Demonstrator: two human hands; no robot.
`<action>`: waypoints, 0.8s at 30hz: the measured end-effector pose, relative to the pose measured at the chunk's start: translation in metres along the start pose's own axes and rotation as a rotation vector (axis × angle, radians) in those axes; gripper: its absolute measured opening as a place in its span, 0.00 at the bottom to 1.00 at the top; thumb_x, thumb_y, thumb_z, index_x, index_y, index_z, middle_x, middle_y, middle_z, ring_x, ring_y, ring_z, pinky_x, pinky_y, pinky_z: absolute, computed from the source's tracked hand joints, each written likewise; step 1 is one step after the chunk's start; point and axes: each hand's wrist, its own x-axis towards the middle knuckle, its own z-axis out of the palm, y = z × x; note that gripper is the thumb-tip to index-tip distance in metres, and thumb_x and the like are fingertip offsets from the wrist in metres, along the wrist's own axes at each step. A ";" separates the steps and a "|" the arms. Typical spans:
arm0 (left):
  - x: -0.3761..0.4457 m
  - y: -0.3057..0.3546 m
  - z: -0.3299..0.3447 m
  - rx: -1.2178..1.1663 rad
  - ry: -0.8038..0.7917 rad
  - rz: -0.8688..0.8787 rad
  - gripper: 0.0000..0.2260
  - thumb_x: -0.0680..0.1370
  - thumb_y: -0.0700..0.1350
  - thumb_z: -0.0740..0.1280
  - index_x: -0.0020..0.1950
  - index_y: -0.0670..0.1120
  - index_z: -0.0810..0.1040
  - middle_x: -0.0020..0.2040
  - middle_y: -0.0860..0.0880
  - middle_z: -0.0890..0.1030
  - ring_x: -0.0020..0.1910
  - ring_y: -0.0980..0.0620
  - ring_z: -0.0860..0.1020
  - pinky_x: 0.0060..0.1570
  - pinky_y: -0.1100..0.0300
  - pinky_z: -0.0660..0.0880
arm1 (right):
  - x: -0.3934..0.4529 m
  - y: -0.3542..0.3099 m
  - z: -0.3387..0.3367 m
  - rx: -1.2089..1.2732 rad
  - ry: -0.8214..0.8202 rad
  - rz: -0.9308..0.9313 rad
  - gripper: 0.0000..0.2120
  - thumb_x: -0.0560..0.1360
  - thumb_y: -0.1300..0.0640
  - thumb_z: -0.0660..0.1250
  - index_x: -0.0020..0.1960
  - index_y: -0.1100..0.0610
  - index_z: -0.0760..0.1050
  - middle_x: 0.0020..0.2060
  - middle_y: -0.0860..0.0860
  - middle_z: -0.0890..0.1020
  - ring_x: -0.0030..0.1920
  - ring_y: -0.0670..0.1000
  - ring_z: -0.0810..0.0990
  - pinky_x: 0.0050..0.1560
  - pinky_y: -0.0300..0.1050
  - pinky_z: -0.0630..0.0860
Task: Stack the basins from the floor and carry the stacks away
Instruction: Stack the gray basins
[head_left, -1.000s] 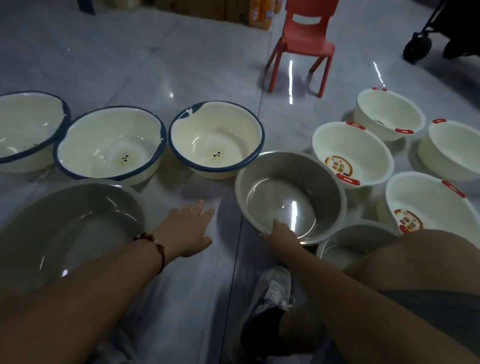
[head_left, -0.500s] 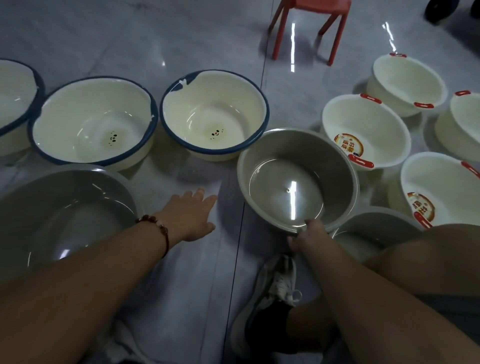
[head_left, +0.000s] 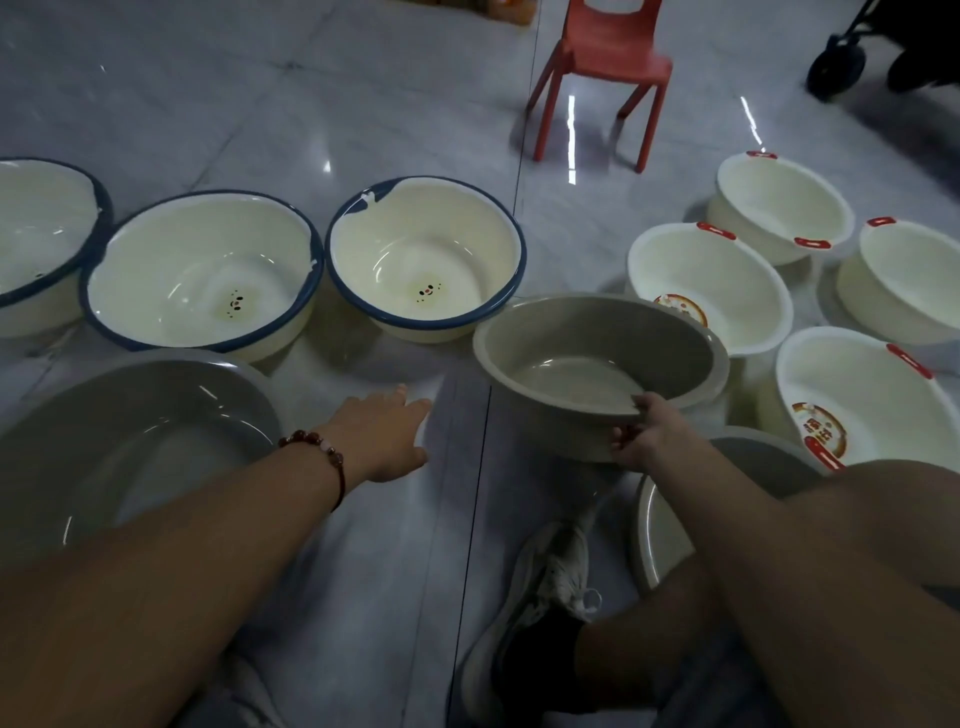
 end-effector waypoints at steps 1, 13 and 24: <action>-0.004 0.000 -0.002 -0.009 0.009 -0.001 0.34 0.81 0.62 0.57 0.81 0.52 0.47 0.81 0.43 0.48 0.78 0.42 0.57 0.74 0.45 0.60 | -0.007 -0.005 -0.004 -0.004 0.014 0.007 0.11 0.76 0.51 0.66 0.39 0.55 0.70 0.34 0.50 0.72 0.32 0.49 0.69 0.31 0.40 0.65; -0.064 -0.011 -0.018 -0.148 0.092 -0.051 0.33 0.81 0.60 0.60 0.81 0.55 0.50 0.82 0.46 0.50 0.77 0.43 0.60 0.73 0.47 0.63 | -0.083 -0.021 -0.033 -0.157 -0.018 -0.071 0.14 0.74 0.54 0.68 0.35 0.56 0.66 0.30 0.49 0.65 0.30 0.48 0.65 0.30 0.38 0.64; -0.131 -0.055 -0.012 -0.520 0.236 -0.122 0.31 0.80 0.57 0.63 0.80 0.52 0.58 0.78 0.47 0.65 0.74 0.46 0.66 0.72 0.50 0.65 | -0.161 -0.011 0.005 -0.214 -0.257 -0.061 0.12 0.70 0.56 0.72 0.47 0.59 0.72 0.37 0.52 0.75 0.36 0.50 0.74 0.31 0.42 0.69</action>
